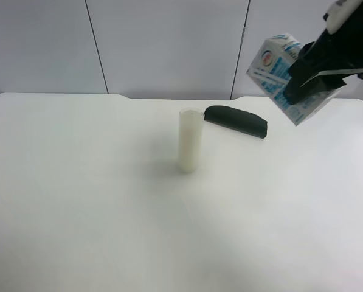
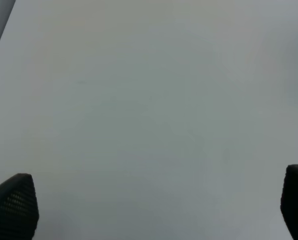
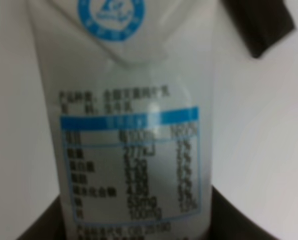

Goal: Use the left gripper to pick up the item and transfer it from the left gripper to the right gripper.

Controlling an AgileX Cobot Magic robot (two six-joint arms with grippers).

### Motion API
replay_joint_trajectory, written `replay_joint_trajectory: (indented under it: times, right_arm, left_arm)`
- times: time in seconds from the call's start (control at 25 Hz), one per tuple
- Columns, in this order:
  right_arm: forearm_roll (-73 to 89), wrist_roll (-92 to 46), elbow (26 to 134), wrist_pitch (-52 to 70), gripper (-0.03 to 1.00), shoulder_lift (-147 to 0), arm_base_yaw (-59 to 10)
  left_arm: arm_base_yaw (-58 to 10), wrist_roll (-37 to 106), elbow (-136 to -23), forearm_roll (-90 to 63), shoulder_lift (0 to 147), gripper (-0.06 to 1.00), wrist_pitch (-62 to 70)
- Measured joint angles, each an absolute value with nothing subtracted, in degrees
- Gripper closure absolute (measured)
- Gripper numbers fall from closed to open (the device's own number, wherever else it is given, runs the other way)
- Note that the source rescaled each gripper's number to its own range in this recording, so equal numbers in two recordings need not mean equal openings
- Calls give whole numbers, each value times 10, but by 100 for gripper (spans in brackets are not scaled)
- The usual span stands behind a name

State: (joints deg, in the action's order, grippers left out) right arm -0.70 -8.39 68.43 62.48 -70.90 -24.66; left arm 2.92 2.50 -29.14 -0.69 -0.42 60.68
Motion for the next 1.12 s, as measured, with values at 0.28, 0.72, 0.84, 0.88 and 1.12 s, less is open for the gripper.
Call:
replay_joint_trajectory:
  times: [0.28, 0.72, 0.84, 0.88, 1.12]
  right_arm:
    - [22, -104, 684, 619, 97, -735, -122]
    - [35, -124, 684, 560, 97, -931, -108]
    - [52, -137, 684, 550, 97, -970, -108]
    - [56, -138, 684, 543, 97, -978, -108]
    - [63, -151, 640, 452, 97, -995, -108]
  left_arm:
    - [32, 25, -291, -7, -4, -5, 607]
    - [32, 25, -291, -7, -4, -5, 607]
    - [32, 25, -291, -7, -4, -5, 607]
    - [32, 25, -291, -7, -4, -5, 607]
    - [32, 25, -291, -7, -4, -5, 607]
